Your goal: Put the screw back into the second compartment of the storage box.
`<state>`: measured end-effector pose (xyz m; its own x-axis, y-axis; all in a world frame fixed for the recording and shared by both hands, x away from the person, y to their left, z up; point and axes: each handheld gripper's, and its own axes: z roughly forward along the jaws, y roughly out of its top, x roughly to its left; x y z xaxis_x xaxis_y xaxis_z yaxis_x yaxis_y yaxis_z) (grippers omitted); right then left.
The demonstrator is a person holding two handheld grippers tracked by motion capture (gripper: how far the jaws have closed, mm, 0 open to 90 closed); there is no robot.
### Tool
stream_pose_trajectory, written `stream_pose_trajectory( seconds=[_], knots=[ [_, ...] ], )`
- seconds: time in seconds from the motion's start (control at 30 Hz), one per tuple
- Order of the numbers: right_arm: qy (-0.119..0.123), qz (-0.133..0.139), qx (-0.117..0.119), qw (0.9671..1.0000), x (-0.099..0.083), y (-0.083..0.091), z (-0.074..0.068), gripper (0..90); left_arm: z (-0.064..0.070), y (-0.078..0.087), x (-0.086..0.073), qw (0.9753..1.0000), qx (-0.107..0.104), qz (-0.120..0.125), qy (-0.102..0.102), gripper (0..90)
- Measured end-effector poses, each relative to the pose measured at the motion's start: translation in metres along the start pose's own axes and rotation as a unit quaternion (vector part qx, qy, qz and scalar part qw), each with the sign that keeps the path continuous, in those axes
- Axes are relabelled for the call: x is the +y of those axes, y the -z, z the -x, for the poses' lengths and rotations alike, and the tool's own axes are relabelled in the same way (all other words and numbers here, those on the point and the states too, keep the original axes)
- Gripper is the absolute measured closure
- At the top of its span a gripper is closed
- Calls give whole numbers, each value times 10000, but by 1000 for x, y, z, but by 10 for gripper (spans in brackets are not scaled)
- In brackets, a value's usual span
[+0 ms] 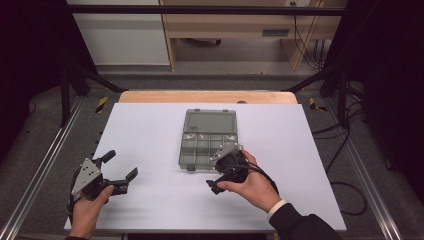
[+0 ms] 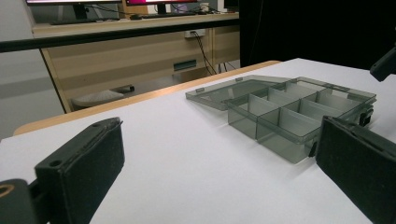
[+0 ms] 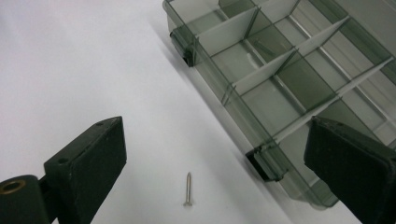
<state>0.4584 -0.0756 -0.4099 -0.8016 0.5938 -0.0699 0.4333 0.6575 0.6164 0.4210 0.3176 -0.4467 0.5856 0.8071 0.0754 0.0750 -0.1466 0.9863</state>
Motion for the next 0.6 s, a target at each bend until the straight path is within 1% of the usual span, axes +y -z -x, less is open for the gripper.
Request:
stream_pose_trajectory(
  seconds=[0.03, 0.07, 0.1, 0.2, 0.27, 0.4, 0.43, 0.53, 0.57, 0.6],
  knots=[
    [-25, -34, 8, 10000, -2, 1, 0, 63, 0, 0, 0, 10000, -1, 1, 1, 11],
    [39, -66, 5, 10000, -4, 1, 0, 64, 0, 0, 0, 10000, -1, 1, -1, 11],
    [-3, -106, 13, 9999, -6, 2, 0, 65, 0, 0, 0, 10000, -1, 2, 0, 11],
    [20, -177, 22, 9998, -10, 4, 0, 68, 0, 0, 0, 10000, 1, 0, 1, 11],
    [13, -213, 49, 9998, -12, 5, 0, 67, 0, 0, 0, 10000, 0, -2, -1, 11],
    [11, -295, 20, 9996, -15, 4, -1, 65, 0, 0, 0, 10000, -2, 0, -4, 11],
    [45, -352, 27, 9994, -15, 4, -1, 67, 0, 0, 0, 10000, -2, 1, -2, 11],
    [89, -402, 20, 9991, -17, 1, -3, 78, 0, 0, 0, 10000, -1, 4, -2, 11],
    [81, -439, 52, 9990, -18, 1, -4, 83, 0, 0, 0, 10000, -2, 4, -3, 11],
    [125, -470, 63, 9988, -18, 0, -4, 87, 0, 0, 0, 10000, -1, 4, -4, 11]
  ],
)
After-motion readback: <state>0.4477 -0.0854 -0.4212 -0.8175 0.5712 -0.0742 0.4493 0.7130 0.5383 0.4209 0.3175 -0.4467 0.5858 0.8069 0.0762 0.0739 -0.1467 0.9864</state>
